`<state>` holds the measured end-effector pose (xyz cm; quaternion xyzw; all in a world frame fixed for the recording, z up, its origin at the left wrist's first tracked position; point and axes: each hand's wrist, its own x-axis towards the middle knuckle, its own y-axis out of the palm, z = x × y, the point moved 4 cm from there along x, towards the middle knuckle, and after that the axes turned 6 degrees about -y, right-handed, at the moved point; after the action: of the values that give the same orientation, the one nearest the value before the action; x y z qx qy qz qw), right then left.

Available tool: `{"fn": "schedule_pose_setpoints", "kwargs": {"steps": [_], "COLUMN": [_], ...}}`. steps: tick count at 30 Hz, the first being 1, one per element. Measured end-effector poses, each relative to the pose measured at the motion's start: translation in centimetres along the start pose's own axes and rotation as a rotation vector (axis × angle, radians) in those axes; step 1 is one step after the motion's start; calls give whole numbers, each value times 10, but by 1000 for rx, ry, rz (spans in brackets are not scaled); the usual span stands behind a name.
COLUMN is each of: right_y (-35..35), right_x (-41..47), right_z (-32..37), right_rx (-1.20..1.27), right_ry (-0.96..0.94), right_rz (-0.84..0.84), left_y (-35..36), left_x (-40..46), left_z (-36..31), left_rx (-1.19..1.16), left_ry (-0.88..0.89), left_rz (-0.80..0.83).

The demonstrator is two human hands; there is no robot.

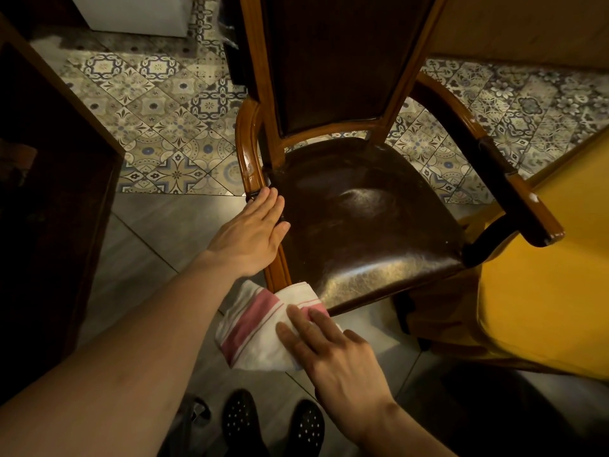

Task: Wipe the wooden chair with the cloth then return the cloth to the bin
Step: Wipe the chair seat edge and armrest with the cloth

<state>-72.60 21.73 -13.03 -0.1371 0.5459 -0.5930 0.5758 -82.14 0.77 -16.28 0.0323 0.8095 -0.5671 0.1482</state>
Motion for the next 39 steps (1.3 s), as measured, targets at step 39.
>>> {"fn": "schedule_pose_setpoints", "kwargs": {"steps": [39], "right_y": [-56], "right_x": [76], "right_z": [-39], "right_rx": [-79], "right_ry": [-85], "right_rz": [-201], "left_y": [-9], "left_x": [4], "left_z": [8], "left_rx": [-67], "left_ry": [62], "left_rz": [20]}}
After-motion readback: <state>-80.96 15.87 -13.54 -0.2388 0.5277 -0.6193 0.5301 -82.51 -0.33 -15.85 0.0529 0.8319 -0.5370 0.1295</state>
